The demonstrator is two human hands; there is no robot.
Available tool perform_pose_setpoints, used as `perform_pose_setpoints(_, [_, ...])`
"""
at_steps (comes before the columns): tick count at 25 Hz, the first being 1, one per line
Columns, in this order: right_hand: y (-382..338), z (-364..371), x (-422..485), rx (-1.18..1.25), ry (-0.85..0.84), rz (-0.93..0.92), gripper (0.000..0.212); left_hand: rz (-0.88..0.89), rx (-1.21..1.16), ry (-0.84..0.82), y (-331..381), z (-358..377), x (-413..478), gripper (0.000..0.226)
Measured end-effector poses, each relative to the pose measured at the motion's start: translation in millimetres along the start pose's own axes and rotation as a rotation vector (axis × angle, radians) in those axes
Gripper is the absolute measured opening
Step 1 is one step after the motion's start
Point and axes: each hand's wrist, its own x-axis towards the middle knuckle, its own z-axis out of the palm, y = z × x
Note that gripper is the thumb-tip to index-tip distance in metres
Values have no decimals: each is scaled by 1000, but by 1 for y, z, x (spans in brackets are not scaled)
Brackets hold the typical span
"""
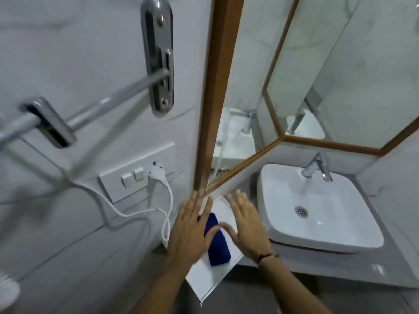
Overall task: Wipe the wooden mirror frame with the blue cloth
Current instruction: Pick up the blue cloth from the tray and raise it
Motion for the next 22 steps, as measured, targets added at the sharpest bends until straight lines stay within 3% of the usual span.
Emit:
perform_pose_setpoints(1, [1, 32, -8, 4, -112, 25, 92, -55, -43, -83, -11, 27, -2, 94])
perform_pose_setpoints(4, [9, 117, -21, -68, -327, -10, 89, -89, 44, -44, -36, 89, -18, 100])
perform_pose_setpoints(7, [19, 165, -3, -141, -402, -26, 84, -115, 65, -45, -58, 139, -21, 97])
perform_pose_setpoints(13, [29, 225, 34, -166, -421, -16, 81, -157, 196, -155, -90, 181, -7, 96])
perform_pose_setpoints(18, [25, 239, 15, -159, -197, -66, 77, -147, 212, -142, -89, 188, 5, 95])
perform_pose_setpoints(22, [9, 214, 8, -38, -215, -6, 62, -131, 200, 6, -79, 167, 8, 94])
